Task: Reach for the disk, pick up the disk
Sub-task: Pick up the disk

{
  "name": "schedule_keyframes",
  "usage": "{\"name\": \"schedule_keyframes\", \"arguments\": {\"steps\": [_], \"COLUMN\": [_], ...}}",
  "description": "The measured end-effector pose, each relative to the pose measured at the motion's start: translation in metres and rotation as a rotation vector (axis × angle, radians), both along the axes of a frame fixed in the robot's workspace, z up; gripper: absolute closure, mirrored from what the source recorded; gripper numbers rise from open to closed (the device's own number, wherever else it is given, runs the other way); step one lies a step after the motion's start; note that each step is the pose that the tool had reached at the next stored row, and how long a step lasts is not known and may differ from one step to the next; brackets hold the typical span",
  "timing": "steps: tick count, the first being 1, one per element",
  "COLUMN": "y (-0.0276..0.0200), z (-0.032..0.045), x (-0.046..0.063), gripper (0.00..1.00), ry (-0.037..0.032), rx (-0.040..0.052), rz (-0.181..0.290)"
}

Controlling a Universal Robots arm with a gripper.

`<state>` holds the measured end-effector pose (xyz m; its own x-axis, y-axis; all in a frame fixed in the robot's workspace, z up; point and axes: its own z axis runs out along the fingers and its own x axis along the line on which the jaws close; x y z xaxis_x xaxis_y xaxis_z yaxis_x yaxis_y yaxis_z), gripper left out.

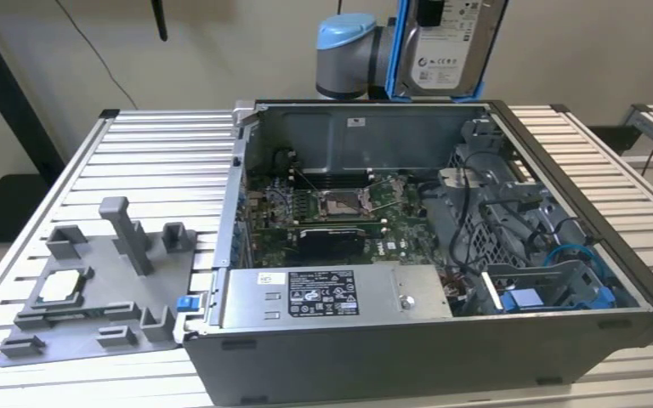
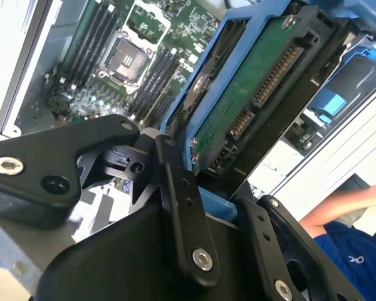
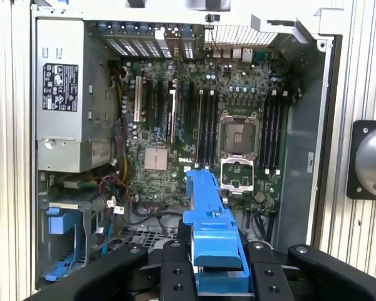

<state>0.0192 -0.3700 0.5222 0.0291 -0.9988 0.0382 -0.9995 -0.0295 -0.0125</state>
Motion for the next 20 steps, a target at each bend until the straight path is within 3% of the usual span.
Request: {"name": "schedule_keyframes", "arguments": {"steps": [15, 20], "y": [0.0, 0.0], "z": [-0.0008, -0.0008], "x": [0.032, 0.034], "gripper": [1.0, 1.0], "ry": [-0.0001, -0.0001], "rx": [-0.0055, -0.0059], "rz": [0.0, 0.0]}}
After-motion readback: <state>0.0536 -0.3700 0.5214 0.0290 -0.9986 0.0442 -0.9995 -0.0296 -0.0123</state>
